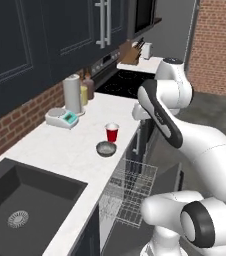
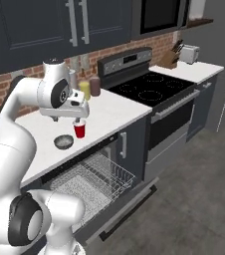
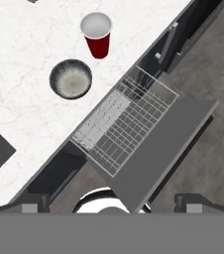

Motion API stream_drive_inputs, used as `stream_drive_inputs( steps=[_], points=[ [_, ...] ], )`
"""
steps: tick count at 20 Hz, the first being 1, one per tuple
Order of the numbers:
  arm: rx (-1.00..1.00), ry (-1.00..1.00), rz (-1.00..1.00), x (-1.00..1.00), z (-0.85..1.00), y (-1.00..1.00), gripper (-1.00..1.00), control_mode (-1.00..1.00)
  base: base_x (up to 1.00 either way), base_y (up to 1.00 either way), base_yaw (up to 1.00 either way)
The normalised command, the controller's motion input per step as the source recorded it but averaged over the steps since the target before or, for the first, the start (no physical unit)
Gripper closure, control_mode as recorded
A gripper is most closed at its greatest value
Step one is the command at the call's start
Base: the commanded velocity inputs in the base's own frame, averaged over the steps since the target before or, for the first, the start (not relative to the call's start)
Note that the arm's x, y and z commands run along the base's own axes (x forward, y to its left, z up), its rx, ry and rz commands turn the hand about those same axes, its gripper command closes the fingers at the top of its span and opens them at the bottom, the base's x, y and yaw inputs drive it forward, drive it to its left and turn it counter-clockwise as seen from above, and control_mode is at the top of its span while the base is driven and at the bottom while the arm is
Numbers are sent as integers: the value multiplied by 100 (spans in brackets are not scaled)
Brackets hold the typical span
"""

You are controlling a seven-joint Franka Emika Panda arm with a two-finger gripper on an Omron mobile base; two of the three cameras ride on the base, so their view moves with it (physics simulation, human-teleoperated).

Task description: Pick up the cup and bowl from the counter, place them in the dishwasher, and close the dishwasher door.

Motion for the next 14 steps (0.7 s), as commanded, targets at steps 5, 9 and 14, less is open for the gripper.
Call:
stream_drive_inputs(
  steps=[5,9,14],
  points=[
    [0,0,0,0,0,0,-100,100,-29,38,-12],
    [0,0,0,0,0,0,-100,100,-11,42,-8],
    [0,0,0,0,0,0,-100,100,0,35,-21]
  ],
)
